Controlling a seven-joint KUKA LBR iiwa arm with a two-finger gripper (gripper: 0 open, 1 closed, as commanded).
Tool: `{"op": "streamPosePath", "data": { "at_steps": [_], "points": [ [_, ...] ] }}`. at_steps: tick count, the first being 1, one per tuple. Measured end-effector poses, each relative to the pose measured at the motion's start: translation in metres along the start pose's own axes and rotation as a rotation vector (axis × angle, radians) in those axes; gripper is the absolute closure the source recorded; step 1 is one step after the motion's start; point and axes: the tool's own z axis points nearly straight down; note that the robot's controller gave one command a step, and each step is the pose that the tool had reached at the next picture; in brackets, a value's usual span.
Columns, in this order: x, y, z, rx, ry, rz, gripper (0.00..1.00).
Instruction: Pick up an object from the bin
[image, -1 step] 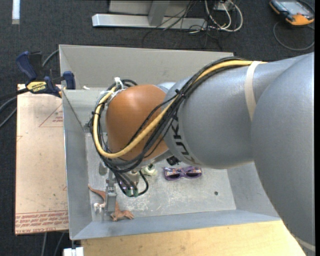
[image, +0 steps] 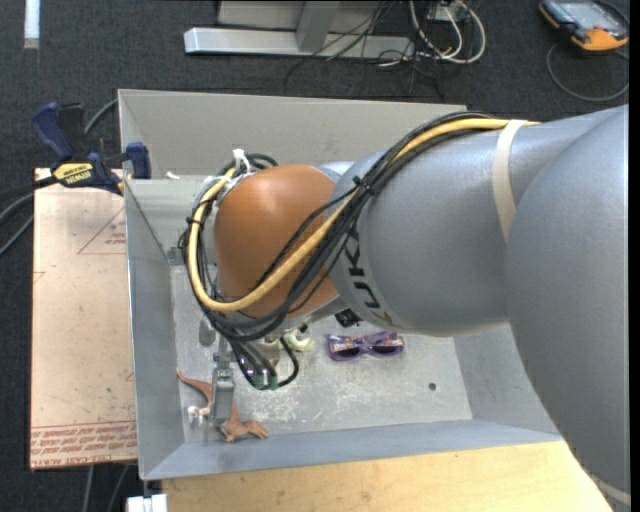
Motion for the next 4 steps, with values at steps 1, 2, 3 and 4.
{"op": "streamPosePath", "data": {
  "at_steps": [1, 2, 3, 4],
  "points": [
    [0.004, -0.017, 0.124, 0.0, 0.003, 0.337, 0.0],
    [0.004, -0.009, 0.049, -0.001, -0.001, 0.22, 0.0],
    [0.003, -0.017, 0.123, -0.003, -0.002, 0.338, 0.0],
    [0.006, -0.029, 0.122, -0.006, -0.007, 0.358, 0.0]
  ]
}}
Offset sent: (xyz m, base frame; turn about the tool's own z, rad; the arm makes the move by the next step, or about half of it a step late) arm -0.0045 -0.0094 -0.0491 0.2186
